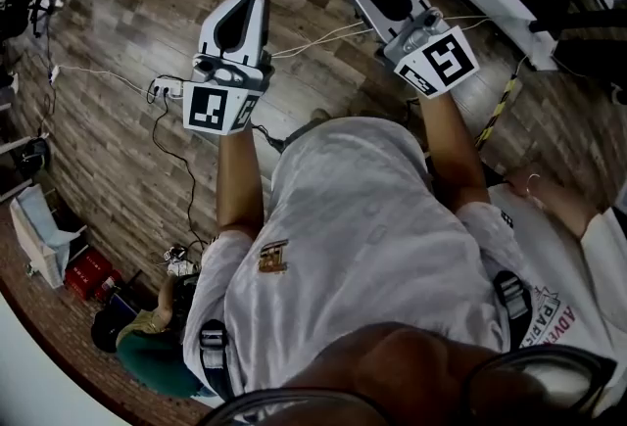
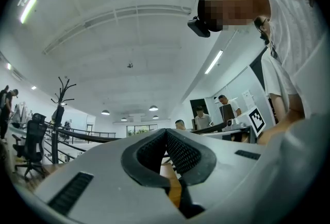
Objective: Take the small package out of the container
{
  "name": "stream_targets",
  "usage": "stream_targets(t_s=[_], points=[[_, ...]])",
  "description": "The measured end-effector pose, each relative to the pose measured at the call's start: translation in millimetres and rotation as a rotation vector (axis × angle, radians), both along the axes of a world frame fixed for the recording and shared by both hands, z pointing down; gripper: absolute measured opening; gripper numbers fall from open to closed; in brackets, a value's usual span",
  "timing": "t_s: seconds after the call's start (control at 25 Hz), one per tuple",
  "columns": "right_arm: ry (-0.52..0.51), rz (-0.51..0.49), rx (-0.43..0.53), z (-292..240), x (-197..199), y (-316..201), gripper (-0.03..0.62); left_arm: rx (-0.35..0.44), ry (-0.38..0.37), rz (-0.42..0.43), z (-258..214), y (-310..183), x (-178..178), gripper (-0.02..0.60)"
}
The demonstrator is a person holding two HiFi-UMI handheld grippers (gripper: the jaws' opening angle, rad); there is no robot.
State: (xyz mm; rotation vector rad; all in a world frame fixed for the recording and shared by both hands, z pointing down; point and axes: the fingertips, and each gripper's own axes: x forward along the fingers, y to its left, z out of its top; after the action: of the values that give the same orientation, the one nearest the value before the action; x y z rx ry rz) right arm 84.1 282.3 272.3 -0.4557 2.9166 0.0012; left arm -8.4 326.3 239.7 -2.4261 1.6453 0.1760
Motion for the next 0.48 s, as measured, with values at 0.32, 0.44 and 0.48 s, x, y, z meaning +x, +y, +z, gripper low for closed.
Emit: stream_targets(t_s=[0.32,0.44,0.48], points=[[-0.017,0.009,0.012,5,38,-55,0.031,0.014,-0.018,-0.010,4,-51,28,0.018],[-0.016,0.006,0.009,11,57,-68,0.031,0.014,-0.019,-0.022,8,-63,43,0.018],[-0.014,0.003,0.007,13,61,-73,0.031,0.014,-0.019,-0.026,9,-67,47,0.018]])
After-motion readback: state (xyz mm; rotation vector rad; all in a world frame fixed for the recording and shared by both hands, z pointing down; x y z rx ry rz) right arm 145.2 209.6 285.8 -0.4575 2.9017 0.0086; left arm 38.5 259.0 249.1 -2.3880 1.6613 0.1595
